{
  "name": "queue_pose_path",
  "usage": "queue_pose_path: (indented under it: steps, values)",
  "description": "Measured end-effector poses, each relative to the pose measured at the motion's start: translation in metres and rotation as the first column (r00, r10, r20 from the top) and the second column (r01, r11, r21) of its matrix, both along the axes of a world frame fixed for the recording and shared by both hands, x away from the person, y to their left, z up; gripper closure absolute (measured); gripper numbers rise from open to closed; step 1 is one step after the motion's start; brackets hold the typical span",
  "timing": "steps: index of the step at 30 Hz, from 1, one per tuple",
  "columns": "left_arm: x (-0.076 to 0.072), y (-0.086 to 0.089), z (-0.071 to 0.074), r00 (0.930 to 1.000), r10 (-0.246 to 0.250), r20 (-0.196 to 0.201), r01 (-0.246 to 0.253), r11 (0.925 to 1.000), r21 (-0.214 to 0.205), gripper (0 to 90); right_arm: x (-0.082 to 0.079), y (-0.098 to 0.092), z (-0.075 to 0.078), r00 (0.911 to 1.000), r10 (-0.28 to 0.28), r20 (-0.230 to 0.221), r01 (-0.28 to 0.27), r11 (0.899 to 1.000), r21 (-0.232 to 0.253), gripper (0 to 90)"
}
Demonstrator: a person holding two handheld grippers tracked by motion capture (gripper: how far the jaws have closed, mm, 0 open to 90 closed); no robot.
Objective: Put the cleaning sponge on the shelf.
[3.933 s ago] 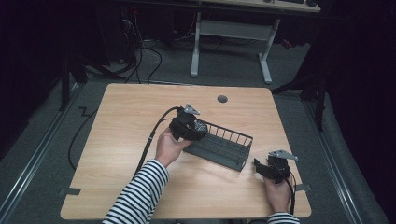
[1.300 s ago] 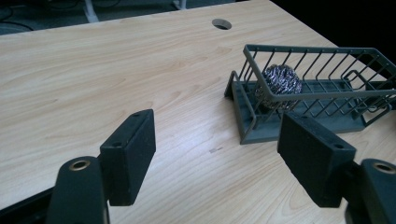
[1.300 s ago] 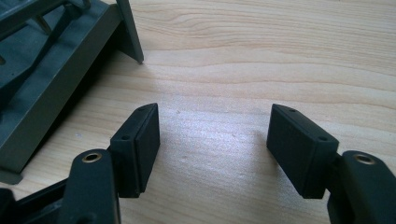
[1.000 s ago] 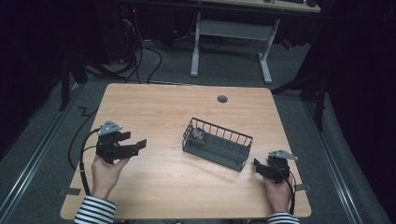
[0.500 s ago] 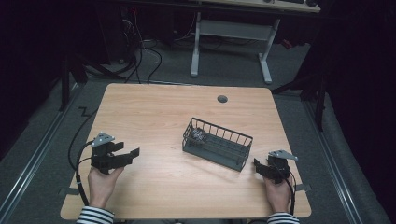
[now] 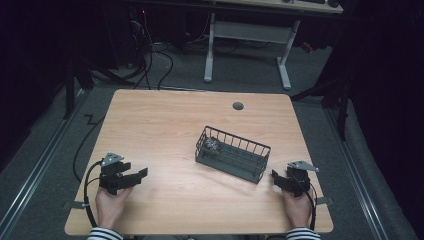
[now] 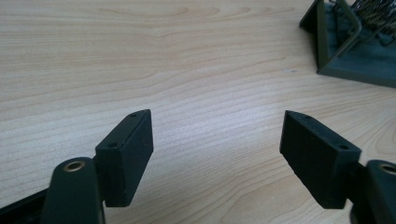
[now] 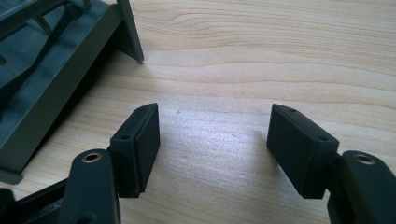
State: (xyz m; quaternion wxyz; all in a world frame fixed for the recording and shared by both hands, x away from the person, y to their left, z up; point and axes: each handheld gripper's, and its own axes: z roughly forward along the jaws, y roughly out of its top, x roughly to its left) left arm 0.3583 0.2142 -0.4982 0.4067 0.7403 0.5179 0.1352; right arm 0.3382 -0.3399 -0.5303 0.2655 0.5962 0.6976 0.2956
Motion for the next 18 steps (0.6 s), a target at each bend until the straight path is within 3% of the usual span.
queue_pose_path:
  steps: [6,10,18]
  values:
    - [0.001,-0.002,-0.01,0.9999,-0.002,-0.013,0.002,0.9996,0.029,24.4,0.0,0.0,0.0,1.0,-0.001,-0.002,0.001,1.0,0.001,34.8]
    - [0.002,-0.005,-0.016,1.0,0.007,0.005,-0.007,0.9969,0.078,24.3,0.0,0.0,0.0,1.0,0.0,-0.002,0.0,1.0,0.0,34.8]
    - [0.003,-0.008,-0.027,0.9989,0.044,0.016,-0.045,0.9912,0.124,24.6,0.0,0.0,0.0,1.0,0.001,-0.001,-0.001,1.0,-0.001,34.7]
